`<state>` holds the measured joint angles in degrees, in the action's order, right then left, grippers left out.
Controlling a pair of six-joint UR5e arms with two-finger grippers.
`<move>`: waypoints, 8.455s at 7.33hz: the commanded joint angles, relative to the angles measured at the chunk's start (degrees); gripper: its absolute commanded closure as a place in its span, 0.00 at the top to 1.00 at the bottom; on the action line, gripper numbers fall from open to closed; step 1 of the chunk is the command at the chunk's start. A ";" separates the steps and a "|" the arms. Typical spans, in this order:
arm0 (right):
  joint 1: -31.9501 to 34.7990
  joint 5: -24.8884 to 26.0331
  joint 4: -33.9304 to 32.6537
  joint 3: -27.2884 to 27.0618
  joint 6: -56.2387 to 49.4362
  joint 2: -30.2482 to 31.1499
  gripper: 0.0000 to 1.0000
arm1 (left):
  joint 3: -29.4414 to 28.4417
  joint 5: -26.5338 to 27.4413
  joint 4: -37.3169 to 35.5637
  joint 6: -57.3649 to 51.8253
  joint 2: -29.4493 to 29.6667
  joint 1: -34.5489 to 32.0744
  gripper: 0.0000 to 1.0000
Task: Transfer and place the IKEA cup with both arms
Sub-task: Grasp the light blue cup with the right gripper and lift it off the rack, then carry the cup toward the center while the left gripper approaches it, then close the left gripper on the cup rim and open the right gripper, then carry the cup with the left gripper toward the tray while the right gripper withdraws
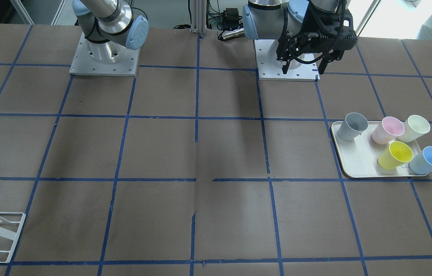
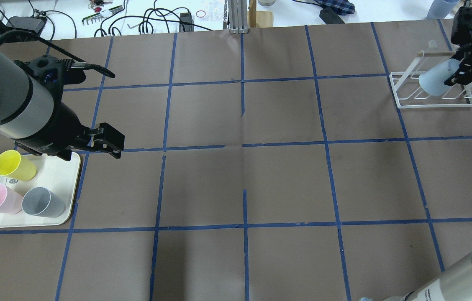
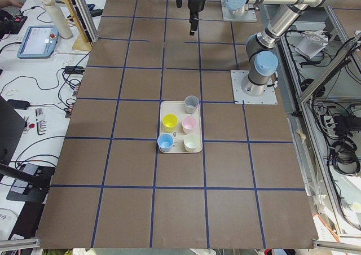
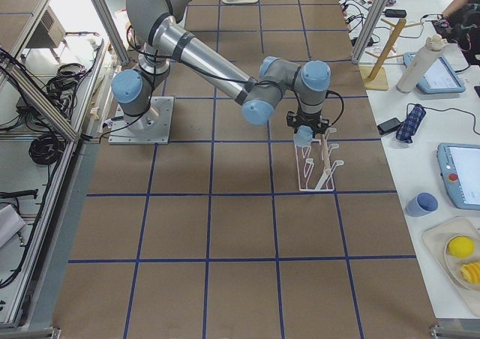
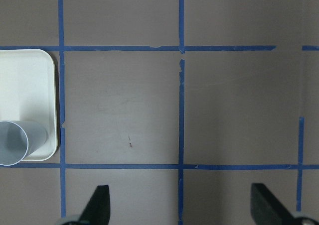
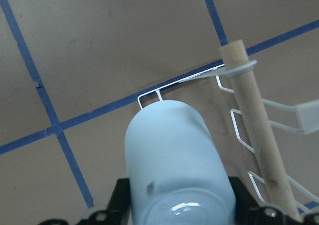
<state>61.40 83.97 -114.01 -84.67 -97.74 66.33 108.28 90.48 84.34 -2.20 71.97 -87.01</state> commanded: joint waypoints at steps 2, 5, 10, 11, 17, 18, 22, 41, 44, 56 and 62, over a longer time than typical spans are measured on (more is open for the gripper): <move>0.21 0.49 6.14 0.47 0.62 6.95 0.41 | 0.88 0.14 0.56 0.00 -0.43 -0.09 1.00; 0.74 -5.82 13.88 0.38 5.60 11.80 0.41 | 2.20 -0.21 0.65 0.17 -0.17 0.00 1.00; 0.83 -30.92 38.45 -0.49 39.94 11.90 0.43 | 2.82 -0.04 0.13 -0.09 -0.26 0.17 1.00; 1.61 -33.50 42.86 -0.50 41.74 11.81 0.43 | 2.03 -0.73 0.04 -0.26 0.35 1.13 1.00; 9.51 -50.45 83.82 -0.14 41.14 12.51 0.44 | -4.03 -36.70 8.79 -1.76 2.64 13.07 1.00; 12.75 -53.45 85.34 -0.06 40.97 12.51 0.44 | -4.56 -45.04 11.96 -1.50 2.99 15.01 1.00; 22.86 -66.71 88.08 -0.14 41.05 15.32 0.44 | 0.94 -70.29 13.66 3.60 3.09 14.50 1.00; 27.37 -72.20 87.91 -0.50 41.14 16.64 0.53 | 4.75 -84.50 1.88 8.26 2.56 8.35 0.01; 27.37 -72.28 88.00 -0.50 41.66 16.73 1.00 | 4.66 -84.50 1.88 10.89 2.21 8.17 0.00; 22.27 -50.70 74.05 -0.50 41.75 14.28 1.00 | -2.89 -35.37 -0.91 13.48 3.61 14.85 0.00; 22.27 -18.47 49.53 -0.06 52.45 13.57 1.00 | -3.42 3.26 -1.19 -21.85 12.81 15.38 0.00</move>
<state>83.67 58.42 -60.19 -85.07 -48.36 79.77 105.20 87.25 83.96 -18.66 81.68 -71.70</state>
